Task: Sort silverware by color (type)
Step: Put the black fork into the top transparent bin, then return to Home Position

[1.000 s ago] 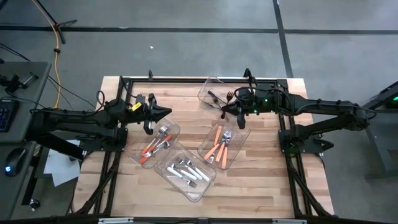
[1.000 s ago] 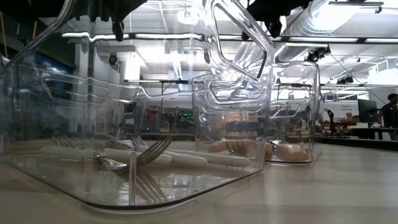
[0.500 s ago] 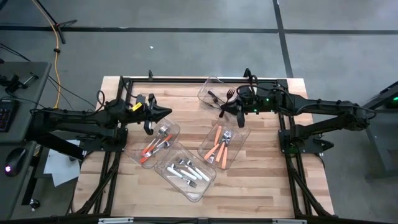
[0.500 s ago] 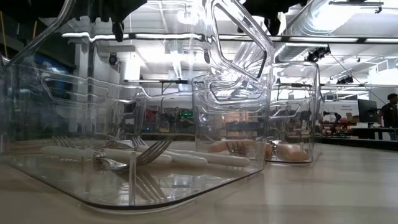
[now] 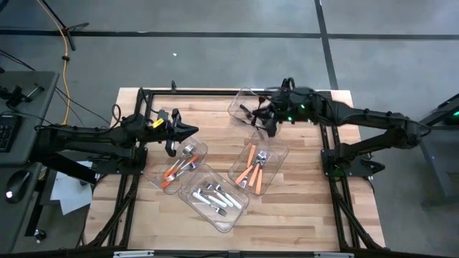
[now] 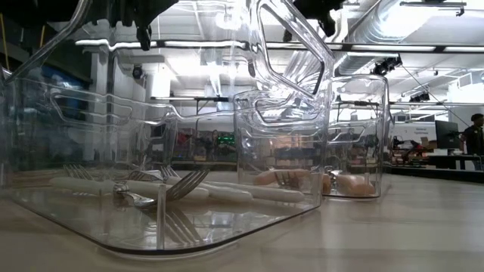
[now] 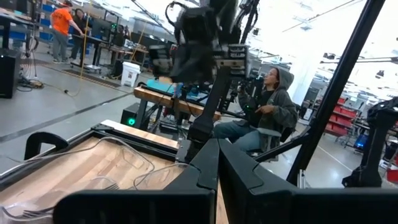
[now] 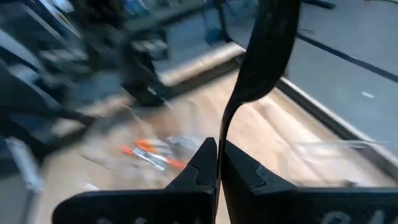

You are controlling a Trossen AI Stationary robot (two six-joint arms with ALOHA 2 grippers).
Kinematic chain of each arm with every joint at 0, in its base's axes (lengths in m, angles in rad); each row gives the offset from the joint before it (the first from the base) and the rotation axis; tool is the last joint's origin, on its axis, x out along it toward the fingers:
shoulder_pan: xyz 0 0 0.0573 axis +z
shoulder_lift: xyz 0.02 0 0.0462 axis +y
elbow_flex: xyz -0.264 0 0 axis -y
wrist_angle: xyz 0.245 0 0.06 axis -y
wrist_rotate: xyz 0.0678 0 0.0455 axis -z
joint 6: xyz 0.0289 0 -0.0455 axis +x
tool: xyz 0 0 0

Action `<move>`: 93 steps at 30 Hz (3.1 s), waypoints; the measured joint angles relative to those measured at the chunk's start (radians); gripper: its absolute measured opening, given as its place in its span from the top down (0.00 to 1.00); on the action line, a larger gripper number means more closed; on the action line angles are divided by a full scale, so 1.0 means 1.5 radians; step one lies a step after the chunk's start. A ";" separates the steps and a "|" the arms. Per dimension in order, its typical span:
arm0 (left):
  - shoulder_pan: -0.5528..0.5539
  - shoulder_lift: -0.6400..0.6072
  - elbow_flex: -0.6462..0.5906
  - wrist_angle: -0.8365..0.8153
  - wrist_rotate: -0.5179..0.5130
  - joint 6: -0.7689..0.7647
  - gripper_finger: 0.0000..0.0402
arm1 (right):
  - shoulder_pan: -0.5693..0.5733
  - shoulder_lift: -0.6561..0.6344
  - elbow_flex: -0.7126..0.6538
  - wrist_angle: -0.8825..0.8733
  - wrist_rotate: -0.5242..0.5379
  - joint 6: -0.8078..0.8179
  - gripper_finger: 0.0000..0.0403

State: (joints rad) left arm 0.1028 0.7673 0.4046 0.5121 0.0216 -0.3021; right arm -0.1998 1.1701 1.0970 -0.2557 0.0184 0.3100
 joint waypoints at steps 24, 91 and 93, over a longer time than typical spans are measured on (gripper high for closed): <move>0.000 0.000 0.001 0.008 -0.042 -0.007 1.00 | -0.222 0.430 0.315 -0.509 -0.034 -0.218 1.00; 0.001 0.000 0.001 0.006 -0.042 -0.007 1.00 | -0.224 0.397 0.314 -0.530 -0.087 -0.271 0.58; 0.001 0.000 0.001 0.006 -0.042 -0.007 1.00 | -0.221 0.357 0.301 -0.494 -0.127 -0.268 0.58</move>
State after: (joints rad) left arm 0.1036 0.7677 0.4054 0.5214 -0.0418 -0.3126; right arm -0.5320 1.7056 1.5481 -0.9961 -0.1720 -0.0913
